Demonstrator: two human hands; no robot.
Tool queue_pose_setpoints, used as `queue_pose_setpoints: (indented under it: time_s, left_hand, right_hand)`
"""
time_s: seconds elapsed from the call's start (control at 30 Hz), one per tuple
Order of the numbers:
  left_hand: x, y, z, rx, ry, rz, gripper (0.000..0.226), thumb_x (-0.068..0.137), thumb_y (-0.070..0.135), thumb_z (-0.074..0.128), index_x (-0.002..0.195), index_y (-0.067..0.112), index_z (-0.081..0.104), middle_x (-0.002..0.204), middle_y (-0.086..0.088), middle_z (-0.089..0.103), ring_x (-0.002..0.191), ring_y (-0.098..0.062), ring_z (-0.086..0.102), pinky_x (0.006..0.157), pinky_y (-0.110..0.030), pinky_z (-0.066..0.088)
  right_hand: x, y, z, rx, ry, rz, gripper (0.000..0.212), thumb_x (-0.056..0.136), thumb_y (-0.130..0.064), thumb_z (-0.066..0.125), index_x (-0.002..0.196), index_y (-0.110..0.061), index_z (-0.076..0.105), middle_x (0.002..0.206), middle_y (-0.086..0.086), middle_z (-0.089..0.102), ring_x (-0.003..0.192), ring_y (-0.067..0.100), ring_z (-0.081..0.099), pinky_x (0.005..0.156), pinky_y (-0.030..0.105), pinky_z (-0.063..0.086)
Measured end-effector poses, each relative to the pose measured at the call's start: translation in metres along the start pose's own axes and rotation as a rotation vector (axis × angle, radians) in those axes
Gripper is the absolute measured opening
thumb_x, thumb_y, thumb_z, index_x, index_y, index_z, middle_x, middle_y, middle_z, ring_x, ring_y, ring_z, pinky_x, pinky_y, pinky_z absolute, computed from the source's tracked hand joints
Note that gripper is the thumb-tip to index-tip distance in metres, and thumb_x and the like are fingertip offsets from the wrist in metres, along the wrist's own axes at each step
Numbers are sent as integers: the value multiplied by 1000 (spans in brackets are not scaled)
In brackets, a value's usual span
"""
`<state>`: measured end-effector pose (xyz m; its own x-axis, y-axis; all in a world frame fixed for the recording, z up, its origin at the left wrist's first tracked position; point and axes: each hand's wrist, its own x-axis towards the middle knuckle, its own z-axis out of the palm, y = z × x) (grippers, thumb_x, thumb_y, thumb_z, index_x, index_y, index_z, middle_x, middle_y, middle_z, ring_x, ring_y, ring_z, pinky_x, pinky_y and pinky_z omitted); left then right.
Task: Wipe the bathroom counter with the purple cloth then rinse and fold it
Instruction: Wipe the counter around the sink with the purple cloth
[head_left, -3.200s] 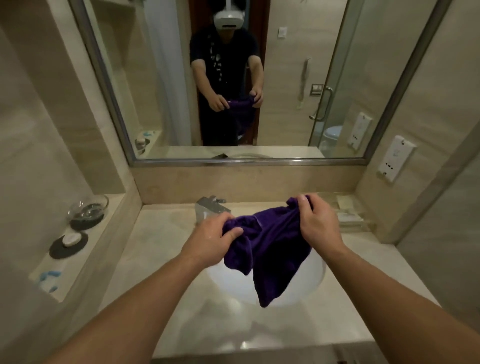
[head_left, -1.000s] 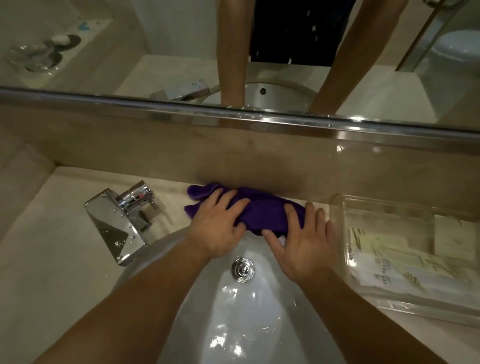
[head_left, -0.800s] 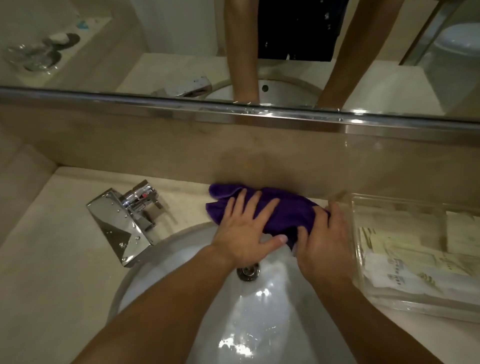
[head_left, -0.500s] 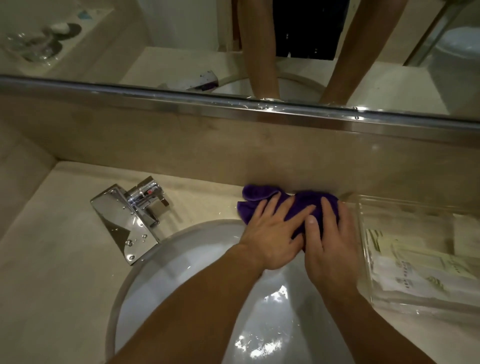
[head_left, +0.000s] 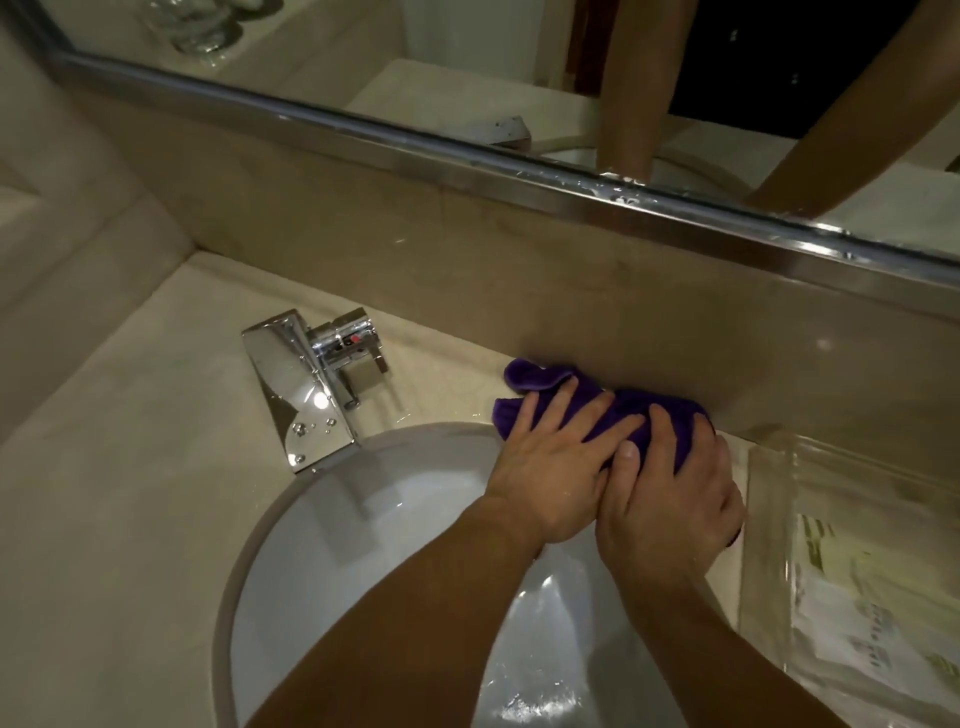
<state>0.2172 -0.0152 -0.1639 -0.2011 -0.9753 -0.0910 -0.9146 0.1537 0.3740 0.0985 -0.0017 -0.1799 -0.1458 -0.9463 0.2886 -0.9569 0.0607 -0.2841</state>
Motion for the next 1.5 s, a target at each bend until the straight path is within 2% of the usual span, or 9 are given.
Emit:
queue_pose_setpoints:
  time_s: [0.43, 0.73, 1.07, 1.17, 1.3, 1.43, 1.5]
  left_hand:
    - [-19, -13, -4, -24, 110, -143, 52, 105, 43, 37, 155, 41, 25, 167, 7, 22, 156, -27, 2, 122, -48, -8]
    - [-39, -40, -12, -27, 91, -283, 57, 106, 45, 33, 159, 41, 12, 170, 9, 7, 157, -24, -8, 125, -48, -7]
    - [-63, -67, -22, -61, 169, -412, 59, 106, 43, 34, 160, 38, 10, 170, 8, 7, 157, -25, -7, 125, -44, -4]
    - [-70, -76, -21, -53, 208, -428, 59, 106, 40, 38, 160, 35, 15, 169, 6, 15, 156, -29, 4, 125, -45, 7]
    - [-83, -89, -19, -23, 322, -439, 57, 103, 36, 47, 157, 25, 32, 161, -3, 37, 142, -33, 39, 114, -50, 36]
    - [-93, -100, -18, 19, 328, -444, 58, 101, 34, 50, 156, 22, 35, 153, -9, 48, 136, -33, 48, 112, -48, 39]
    - [-98, -104, -17, 65, 385, -418, 56, 97, 33, 57, 151, 21, 44, 148, -8, 55, 133, -33, 52, 111, -47, 41]
  right_hand:
    - [13, -11, 9, 88, -58, -193, 49, 100, -39, 35, 142, -20, 51, 144, 17, 51, 129, 38, 51, 99, 56, 43]
    - [19, -43, 20, 179, -107, -355, 52, 98, -40, 32, 140, -18, 56, 139, 17, 57, 123, 36, 56, 96, 51, 47]
    - [22, -85, 33, 218, -177, -503, 54, 96, -43, 32, 139, -22, 56, 140, 11, 56, 124, 32, 54, 98, 49, 45]
    - [22, -98, 34, 250, -191, -542, 53, 94, -42, 34, 137, -23, 58, 138, 9, 57, 123, 31, 54, 99, 48, 45]
    - [18, -117, 35, 308, -205, -597, 51, 92, -42, 37, 133, -24, 62, 136, 7, 60, 121, 30, 56, 97, 48, 47]
    - [12, -131, 37, 367, -187, -626, 45, 90, -38, 44, 126, -23, 66, 131, 6, 63, 117, 31, 59, 94, 49, 48]
    - [9, -135, 38, 395, -171, -636, 43, 88, -34, 47, 123, -22, 68, 129, 6, 64, 116, 31, 59, 93, 47, 48]
